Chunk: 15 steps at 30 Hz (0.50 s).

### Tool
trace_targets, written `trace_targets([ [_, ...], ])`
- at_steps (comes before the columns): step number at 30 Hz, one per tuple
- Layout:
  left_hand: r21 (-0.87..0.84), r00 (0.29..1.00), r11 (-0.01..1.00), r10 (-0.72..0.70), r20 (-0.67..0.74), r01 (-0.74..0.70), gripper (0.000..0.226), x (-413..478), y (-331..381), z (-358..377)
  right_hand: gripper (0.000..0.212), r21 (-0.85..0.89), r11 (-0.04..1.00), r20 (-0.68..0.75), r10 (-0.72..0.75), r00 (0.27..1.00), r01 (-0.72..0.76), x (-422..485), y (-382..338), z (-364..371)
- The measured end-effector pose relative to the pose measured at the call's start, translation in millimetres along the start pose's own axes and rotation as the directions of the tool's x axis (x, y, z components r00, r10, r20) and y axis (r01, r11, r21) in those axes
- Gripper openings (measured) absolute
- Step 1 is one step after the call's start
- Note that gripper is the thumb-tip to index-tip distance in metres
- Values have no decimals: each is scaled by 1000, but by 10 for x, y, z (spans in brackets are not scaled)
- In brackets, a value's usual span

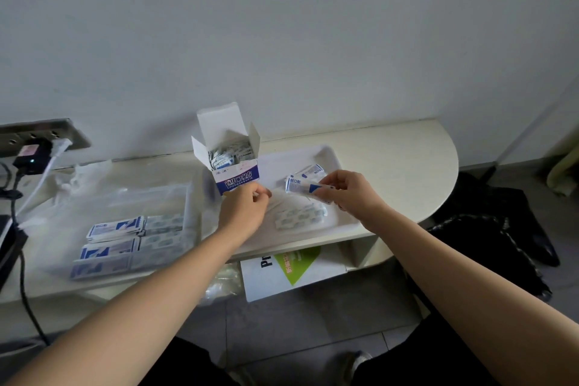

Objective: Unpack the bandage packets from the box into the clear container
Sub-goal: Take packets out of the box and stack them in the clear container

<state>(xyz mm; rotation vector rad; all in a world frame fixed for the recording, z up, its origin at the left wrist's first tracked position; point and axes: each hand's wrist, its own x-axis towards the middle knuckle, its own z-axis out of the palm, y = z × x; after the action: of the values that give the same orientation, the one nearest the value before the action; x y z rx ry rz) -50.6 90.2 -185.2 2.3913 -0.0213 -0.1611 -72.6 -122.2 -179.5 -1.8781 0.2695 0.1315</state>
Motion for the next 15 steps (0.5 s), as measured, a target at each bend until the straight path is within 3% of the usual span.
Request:
trace_targets([
  [5, -35, 999, 999, 36, -32, -37, 21, -123, -96, -231, 13, -137, 988, 109, -57, 992, 72, 86, -83, 314],
  [10, 171, 986, 980, 121, -117, -100, 18, -237, -236, -411, 14, -309, 919, 233, -177, 956, 245, 116, -206, 798],
  [15, 440, 989, 889, 148, -15, -126, 21, -290, -335, -395, 13, -376, 871, 298, -211, 931, 318, 45, -200, 1096],
])
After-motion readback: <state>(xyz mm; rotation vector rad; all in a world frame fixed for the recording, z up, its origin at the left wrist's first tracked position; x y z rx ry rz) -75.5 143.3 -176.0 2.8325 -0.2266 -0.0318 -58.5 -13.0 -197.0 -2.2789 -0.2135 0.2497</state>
